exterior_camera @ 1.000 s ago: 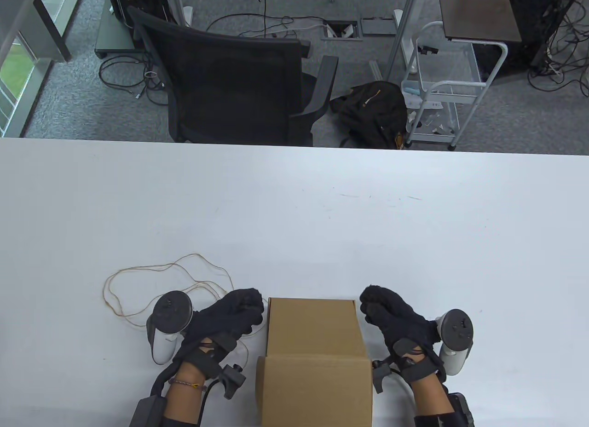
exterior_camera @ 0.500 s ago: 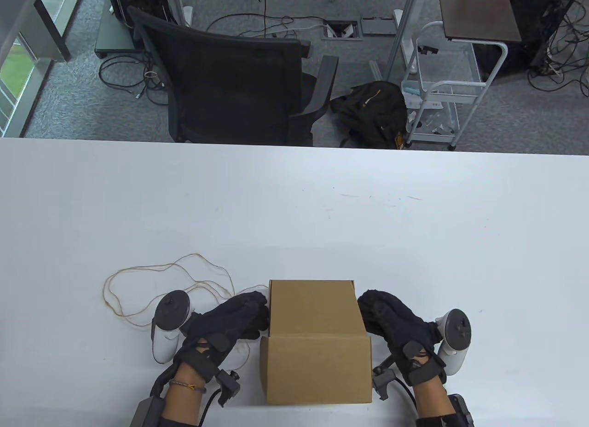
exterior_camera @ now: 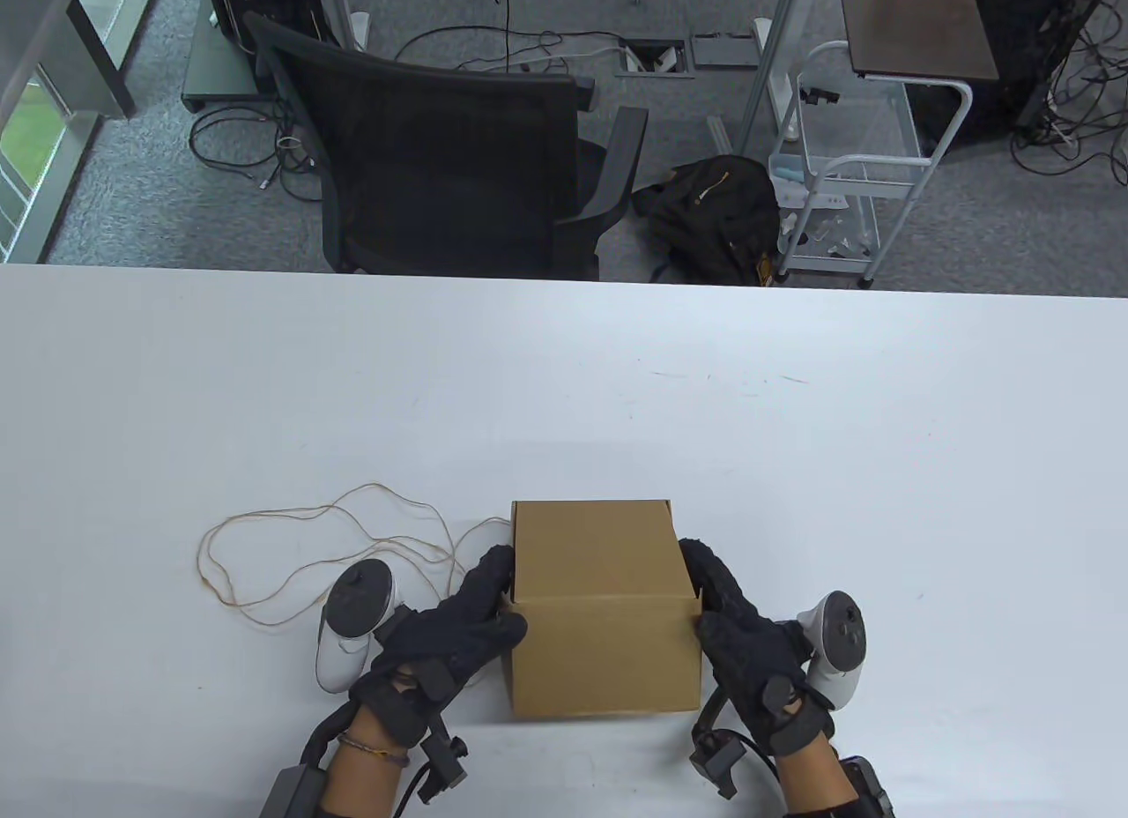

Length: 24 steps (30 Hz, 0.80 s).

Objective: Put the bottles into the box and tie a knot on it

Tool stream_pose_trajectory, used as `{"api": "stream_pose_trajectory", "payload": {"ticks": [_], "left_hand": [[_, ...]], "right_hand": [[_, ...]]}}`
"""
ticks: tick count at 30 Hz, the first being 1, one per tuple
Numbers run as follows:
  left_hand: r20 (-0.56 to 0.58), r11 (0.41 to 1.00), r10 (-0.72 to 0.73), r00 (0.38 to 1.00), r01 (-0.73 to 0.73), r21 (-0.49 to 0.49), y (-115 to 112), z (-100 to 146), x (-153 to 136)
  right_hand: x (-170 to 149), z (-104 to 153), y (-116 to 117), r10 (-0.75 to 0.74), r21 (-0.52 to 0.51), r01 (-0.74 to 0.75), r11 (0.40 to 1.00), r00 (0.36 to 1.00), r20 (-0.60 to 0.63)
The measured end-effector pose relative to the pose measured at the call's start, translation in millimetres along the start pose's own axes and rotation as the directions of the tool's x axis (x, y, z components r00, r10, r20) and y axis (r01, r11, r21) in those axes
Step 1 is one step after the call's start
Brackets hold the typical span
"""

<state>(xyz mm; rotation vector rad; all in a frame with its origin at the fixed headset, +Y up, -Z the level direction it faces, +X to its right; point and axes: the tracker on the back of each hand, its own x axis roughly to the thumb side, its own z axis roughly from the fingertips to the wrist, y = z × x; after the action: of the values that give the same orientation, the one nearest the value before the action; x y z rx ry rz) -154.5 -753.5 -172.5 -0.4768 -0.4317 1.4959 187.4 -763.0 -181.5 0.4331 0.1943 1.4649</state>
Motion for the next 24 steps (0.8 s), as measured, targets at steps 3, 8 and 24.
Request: {"api": "stream_pose_trajectory", "payload": {"ticks": [3,8,24], "left_hand": [[-0.029,0.999,-0.023,0.999,0.024,0.036,0,2,2],[-0.103,0.99,-0.031,0.994,0.044,0.134,0,7,6],[-0.404,0.942,-0.22,0.888,0.301,0.15,-7,2,-13]], "right_hand": [[4,1,-1,0.058,-0.035,-0.058,0.998,0.998,-0.012],[15,5,-4,0.238,-0.107,-0.244,0.964,0.969,-0.063],[-18,8,3,0.251,-0.088,-0.307,0.948,0.886,-0.39]]}}
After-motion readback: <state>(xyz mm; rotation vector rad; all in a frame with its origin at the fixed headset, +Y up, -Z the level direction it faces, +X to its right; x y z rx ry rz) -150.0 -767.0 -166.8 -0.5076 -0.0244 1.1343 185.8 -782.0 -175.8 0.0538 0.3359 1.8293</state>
